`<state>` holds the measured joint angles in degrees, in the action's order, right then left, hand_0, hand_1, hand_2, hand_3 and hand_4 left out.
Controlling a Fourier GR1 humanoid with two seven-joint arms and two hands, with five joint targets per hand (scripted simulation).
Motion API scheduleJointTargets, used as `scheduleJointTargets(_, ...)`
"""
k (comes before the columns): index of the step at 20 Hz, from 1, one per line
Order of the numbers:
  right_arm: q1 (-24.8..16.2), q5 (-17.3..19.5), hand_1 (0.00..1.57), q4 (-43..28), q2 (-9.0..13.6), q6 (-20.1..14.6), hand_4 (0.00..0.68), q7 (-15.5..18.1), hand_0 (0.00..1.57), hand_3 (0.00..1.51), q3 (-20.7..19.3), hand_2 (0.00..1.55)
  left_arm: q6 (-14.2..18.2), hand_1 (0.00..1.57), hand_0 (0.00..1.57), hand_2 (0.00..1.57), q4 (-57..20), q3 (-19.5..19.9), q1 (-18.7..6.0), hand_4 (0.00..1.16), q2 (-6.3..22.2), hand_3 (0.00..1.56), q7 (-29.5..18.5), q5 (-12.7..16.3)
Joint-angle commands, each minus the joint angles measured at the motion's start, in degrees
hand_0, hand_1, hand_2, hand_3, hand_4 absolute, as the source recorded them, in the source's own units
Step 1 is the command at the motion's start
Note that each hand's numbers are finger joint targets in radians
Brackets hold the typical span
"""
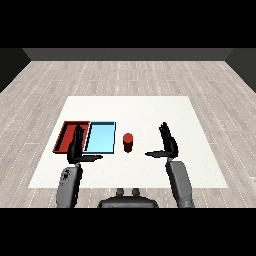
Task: Pick the red can and put it in the red box
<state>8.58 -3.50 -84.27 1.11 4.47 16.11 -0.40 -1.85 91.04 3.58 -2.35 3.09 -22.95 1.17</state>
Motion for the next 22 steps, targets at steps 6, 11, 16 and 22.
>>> scheduleJointTargets(6,4.55,-4.09,0.00,9.33,-1.09,-3.17,0.000,1.86,0.00,0.00,4.81,0.00,1.09,0.00,0.00,0.00,0.48,-1.74,2.57,0.00,-2.25,0.00,-1.43,-0.80)
scheduleJointTargets(11,6.51,-6.91,0.00,17.64,-1.10,-3.72,0.000,8.30,0.00,0.00,5.83,0.00,-0.46,0.00,0.00,0.00,-2.12,2.13,-1.35,0.00,1.01,0.00,1.00,1.61)
scheduleJointTargets(16,7.36,-8.32,0.00,21.57,-1.11,-7.72,0.000,11.57,0.00,0.00,11.15,0.00,2.74,0.00,0.00,0.00,-1.40,-0.55,-4.71,0.00,-1.88,0.00,3.19,-0.15)
scheduleJointTargets(22,13.51,-12.99,0.00,28.23,-1.11,-10.20,0.000,13.73,0.00,0.00,13.45,0.00,-0.15,0.00,0.00,0.00,0.27,-0.52,1.20,0.00,-0.62,0.00,-1.20,0.52)
